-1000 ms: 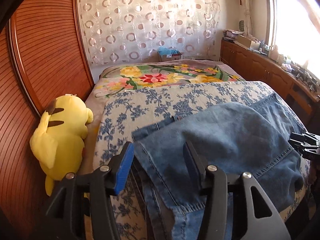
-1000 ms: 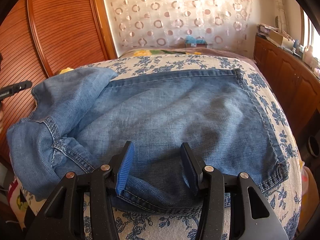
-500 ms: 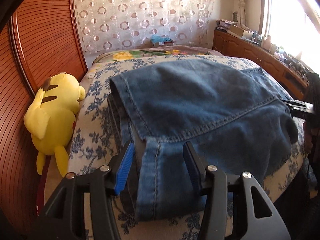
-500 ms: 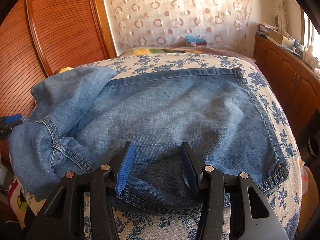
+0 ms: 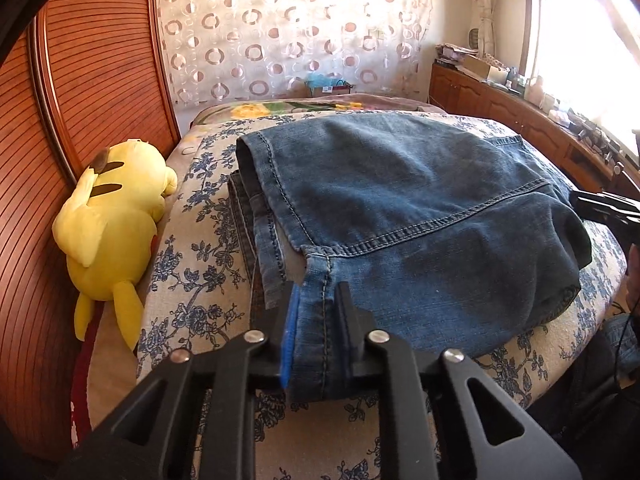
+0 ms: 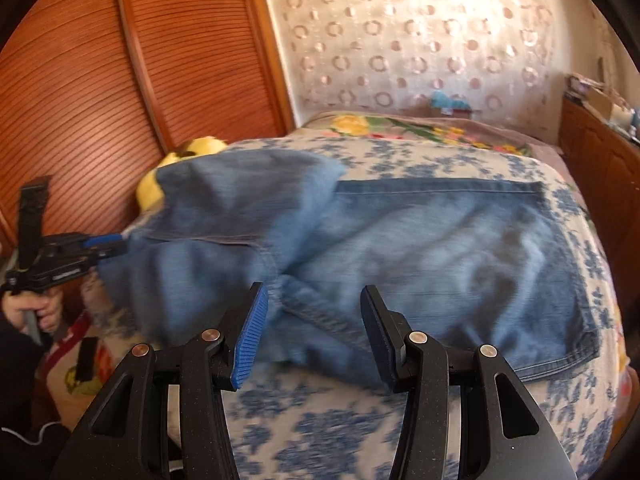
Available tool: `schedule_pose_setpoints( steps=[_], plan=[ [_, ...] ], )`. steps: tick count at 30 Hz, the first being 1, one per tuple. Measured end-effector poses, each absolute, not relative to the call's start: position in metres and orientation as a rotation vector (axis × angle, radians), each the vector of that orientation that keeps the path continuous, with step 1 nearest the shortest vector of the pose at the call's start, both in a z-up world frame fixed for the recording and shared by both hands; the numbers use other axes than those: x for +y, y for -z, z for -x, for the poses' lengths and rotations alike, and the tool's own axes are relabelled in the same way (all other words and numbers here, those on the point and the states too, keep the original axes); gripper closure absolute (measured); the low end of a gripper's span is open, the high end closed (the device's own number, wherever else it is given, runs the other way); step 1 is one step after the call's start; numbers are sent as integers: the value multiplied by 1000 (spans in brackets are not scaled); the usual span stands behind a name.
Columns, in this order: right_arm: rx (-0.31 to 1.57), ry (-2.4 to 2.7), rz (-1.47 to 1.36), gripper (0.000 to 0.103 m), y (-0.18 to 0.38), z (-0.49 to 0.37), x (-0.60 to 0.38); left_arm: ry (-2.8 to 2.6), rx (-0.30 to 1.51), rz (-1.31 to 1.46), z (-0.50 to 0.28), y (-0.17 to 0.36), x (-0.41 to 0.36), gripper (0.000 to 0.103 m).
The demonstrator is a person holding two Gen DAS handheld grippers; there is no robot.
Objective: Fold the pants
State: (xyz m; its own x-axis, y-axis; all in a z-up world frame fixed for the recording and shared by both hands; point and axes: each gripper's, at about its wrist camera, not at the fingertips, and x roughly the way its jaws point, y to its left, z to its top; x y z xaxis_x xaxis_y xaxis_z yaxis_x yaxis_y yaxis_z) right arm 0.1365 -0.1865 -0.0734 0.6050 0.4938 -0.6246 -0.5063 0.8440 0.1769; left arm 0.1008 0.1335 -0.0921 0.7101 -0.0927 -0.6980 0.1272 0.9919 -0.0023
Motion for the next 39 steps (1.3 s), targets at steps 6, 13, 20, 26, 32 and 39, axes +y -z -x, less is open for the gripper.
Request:
schedule_pose_setpoints(
  steps=[6, 13, 20, 26, 32, 39],
  plan=[
    [728, -641, 46, 54, 71, -114, -166, 110, 743, -26, -100, 86, 140, 98],
    [754, -667, 78, 54, 79, -94, -147, 87, 689, -22, -97, 71, 145, 99],
    [750, -645, 141, 64, 84, -87, -132, 74, 641, -23, -96, 56, 147, 100],
    [741, -647, 159, 99, 80, -88, -143, 76, 614, -21, -92, 48, 148, 100],
    [718, -690, 134, 102, 58, -76, -153, 66, 595, -19, -84, 41, 151, 100],
    [751, -691, 137, 102, 67, -68, -156, 33, 658, -16, -73, 62, 159, 100]
  ],
)
